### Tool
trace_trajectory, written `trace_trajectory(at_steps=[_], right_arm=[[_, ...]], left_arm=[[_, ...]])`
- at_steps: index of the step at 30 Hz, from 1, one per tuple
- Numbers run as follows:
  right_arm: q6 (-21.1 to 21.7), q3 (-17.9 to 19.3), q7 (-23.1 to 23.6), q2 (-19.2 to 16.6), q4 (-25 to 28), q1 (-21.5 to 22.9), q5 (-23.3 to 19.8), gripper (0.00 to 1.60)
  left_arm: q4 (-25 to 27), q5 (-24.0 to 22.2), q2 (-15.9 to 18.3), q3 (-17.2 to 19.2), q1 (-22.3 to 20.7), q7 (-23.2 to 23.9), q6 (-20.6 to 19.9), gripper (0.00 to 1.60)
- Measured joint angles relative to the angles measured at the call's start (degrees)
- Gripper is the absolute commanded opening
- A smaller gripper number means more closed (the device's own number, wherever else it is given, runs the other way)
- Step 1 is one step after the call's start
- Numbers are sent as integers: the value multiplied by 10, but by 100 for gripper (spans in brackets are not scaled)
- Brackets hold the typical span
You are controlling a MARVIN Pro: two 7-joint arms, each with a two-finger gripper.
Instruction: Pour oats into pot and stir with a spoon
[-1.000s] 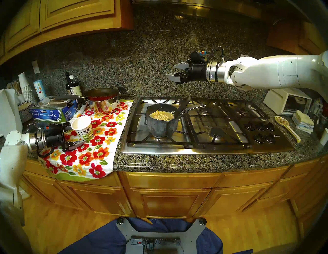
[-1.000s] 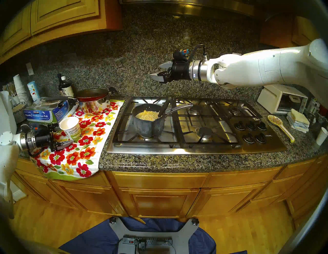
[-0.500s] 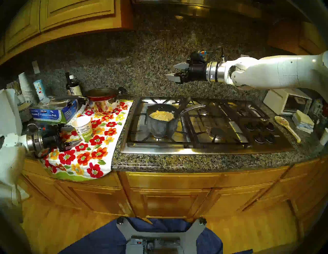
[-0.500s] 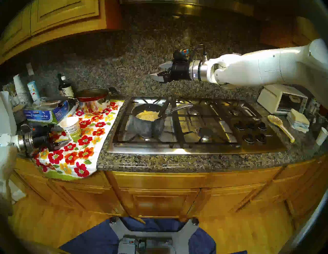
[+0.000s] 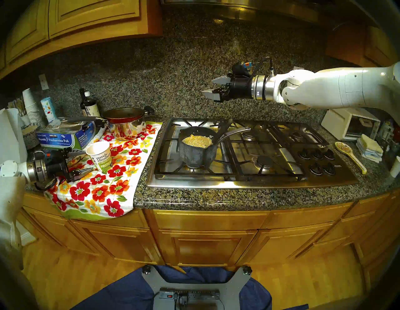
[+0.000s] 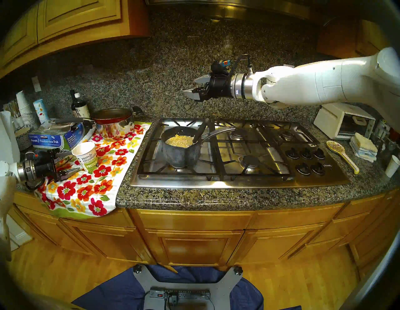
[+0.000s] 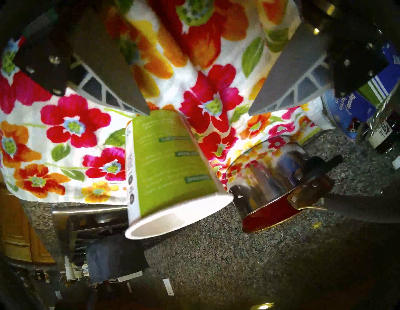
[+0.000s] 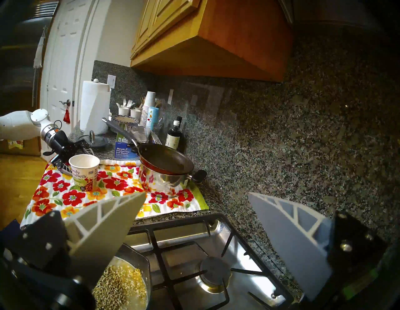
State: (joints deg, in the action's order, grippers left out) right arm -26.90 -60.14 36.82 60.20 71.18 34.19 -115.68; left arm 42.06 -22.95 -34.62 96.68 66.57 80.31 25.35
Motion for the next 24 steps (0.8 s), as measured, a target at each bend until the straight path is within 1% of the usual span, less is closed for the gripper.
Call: trace_trajectory(at_steps=[7,15,24], right_arm=[[0,0,0,0,0,0,0,160],[0,0,0,0,0,0,0,160],[0,0,0,0,0,0,0,160]], left_arm=[[16,-18,17,2,25,0,0,160],[38,-45,39,13,52,5,-8,160],[56,-74,60,32,63,20,-25,160]])
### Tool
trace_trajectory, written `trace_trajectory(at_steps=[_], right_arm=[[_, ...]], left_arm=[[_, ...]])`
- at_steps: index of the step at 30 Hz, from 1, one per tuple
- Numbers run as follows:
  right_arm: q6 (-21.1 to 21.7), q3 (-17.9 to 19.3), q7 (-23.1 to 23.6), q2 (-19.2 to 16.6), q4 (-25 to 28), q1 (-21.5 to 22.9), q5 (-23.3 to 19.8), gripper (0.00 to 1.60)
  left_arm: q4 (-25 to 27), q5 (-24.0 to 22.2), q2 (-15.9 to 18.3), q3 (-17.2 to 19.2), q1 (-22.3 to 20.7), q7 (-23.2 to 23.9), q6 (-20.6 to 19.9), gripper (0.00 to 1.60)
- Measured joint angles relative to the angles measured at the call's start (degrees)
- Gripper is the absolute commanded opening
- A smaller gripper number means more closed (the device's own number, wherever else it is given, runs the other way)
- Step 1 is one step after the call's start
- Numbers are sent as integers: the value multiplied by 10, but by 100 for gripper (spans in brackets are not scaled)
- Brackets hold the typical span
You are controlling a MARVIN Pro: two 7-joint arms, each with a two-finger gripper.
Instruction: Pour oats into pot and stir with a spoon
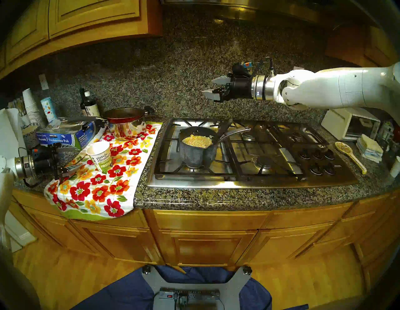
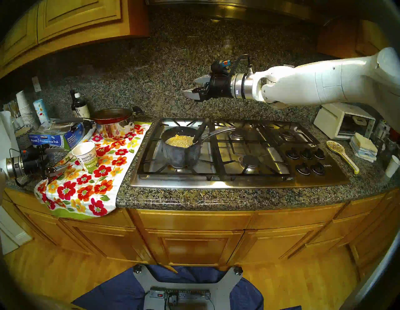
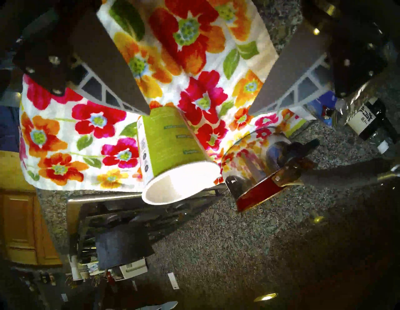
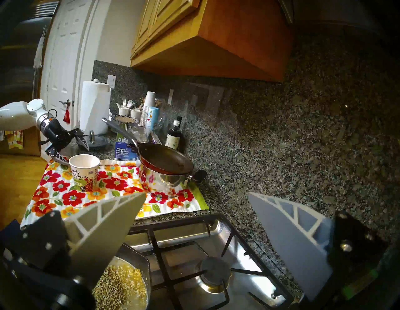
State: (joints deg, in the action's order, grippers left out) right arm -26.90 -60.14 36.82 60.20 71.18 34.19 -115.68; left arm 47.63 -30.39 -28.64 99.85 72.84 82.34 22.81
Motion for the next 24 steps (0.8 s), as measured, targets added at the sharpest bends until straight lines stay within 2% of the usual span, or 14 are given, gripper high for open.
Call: trace_trajectory(at_steps=[16,24], right_arm=[[-1,-1,0,0,1,0,0,160],[-19,-8,-2,-1,2,-7,16,160]], left_arm=[[9,-32,17,11,10,26,-27,160],[9,-40,19,11,13,28,-29,160]])
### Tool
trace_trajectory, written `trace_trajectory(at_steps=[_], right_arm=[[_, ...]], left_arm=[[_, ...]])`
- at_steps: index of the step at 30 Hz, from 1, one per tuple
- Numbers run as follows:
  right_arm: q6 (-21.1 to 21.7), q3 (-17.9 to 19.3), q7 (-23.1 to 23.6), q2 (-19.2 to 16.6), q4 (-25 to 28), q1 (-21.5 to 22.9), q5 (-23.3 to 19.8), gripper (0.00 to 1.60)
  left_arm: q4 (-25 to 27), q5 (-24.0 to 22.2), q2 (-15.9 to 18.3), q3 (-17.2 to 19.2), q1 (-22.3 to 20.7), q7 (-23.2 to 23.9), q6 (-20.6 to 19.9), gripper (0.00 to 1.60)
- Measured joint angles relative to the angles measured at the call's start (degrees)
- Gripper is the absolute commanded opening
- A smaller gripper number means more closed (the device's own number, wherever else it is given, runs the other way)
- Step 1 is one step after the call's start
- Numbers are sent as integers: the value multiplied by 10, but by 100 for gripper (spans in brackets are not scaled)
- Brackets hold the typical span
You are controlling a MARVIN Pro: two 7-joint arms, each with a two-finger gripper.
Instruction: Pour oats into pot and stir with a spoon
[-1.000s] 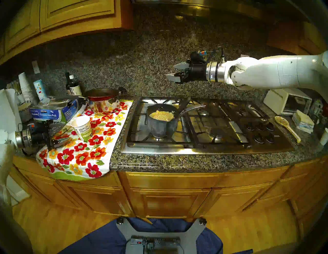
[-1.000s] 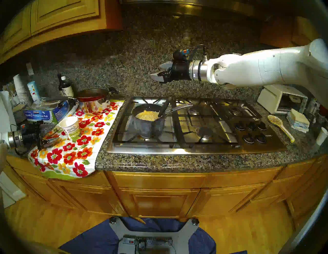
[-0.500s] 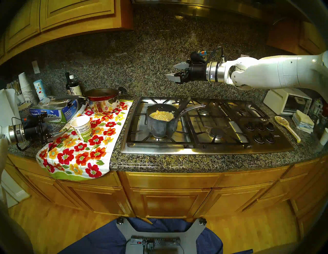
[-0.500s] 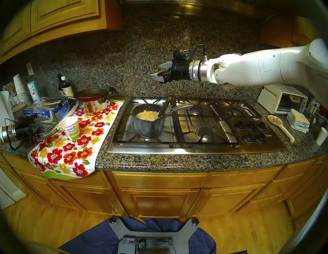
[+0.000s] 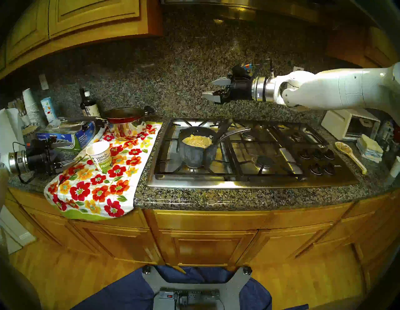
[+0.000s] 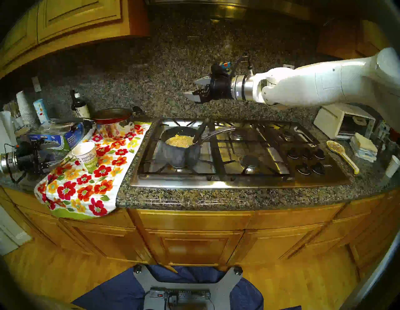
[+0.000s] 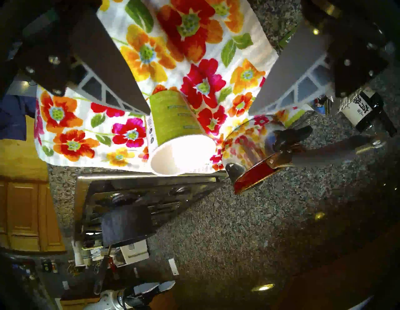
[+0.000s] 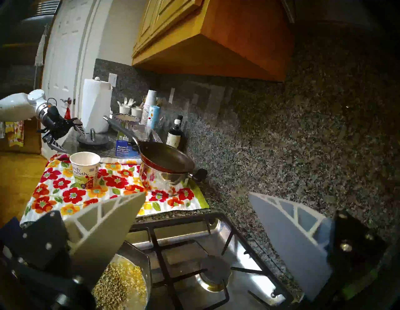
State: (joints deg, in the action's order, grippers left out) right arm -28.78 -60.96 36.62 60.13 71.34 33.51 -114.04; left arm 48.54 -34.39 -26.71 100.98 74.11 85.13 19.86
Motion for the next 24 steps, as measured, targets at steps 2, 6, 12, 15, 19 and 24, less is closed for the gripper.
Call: trace_trajectory(at_steps=[2,6,12,15,19,24], right_arm=[[-6,-2,-2,-1,0,-3,5,160],[-12,-6,-4,-3,-1,-7,13,160],[-18,-14,-2,-13,-6,-9,24,160],[-19,-18,2,-19,-7,-9,27,160],[-22,-22,15,-32,-7,-8,31,160],[-29,-26,34,-53,0,-4,31,160]], left_arm=[[0,-1,1,0,0,0,0,160],[0,-3,1,0,1,0,-1,160],[0,-3,2,0,1,0,-1,160],[0,-3,2,0,2,0,0,160],[0,-3,2,0,2,0,1,160],[1,-3,3,0,3,0,1,160]])
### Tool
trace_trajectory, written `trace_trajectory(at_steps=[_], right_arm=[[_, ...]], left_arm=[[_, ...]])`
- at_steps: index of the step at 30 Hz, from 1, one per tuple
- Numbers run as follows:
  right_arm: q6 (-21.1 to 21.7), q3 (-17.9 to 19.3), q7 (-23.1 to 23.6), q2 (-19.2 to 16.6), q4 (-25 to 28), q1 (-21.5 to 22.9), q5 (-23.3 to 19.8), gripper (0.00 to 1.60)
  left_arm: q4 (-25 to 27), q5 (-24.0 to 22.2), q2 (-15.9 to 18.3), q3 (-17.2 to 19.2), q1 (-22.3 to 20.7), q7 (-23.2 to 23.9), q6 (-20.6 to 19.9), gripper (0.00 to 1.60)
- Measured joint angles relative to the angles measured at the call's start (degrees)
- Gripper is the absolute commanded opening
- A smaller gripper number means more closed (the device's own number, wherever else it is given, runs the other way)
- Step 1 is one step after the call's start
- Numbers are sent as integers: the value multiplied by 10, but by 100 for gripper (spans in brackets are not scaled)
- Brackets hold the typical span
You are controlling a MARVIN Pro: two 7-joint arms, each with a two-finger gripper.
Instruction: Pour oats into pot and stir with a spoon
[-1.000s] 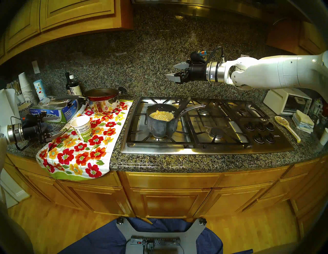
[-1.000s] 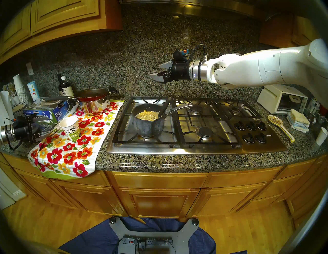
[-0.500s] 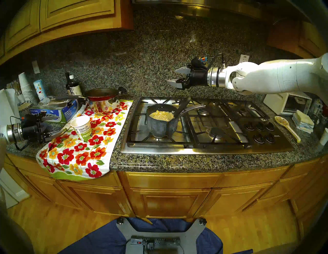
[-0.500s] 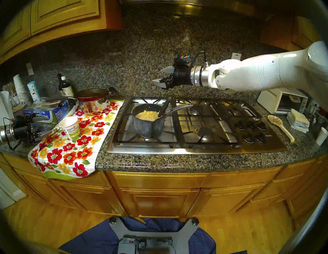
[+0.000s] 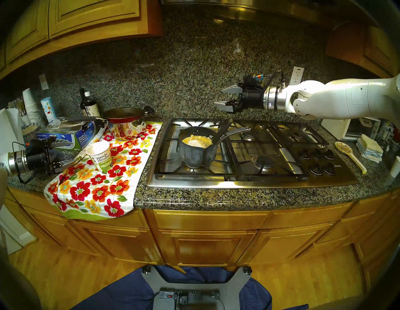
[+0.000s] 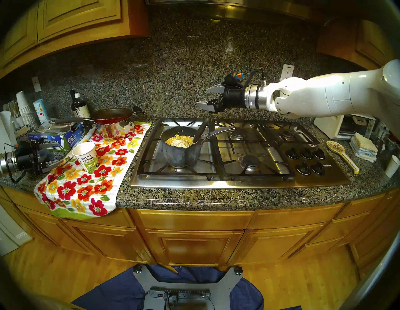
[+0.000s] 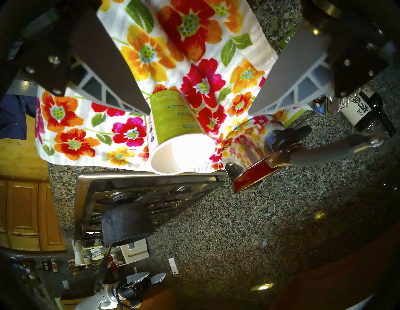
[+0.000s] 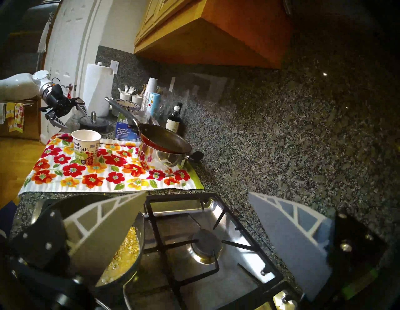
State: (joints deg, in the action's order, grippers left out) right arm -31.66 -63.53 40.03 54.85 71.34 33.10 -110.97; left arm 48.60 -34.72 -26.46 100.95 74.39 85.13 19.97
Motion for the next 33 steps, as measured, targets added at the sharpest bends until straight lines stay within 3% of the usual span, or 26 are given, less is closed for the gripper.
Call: trace_trajectory(at_steps=[17,33], right_arm=[[-41,-36,64,-74,57,21,30,160],[-65,-48,128,-122,103,38,54,160]], left_arm=[[0,-1,1,0,1,0,1,160],[0,-2,1,0,2,0,1,160]])
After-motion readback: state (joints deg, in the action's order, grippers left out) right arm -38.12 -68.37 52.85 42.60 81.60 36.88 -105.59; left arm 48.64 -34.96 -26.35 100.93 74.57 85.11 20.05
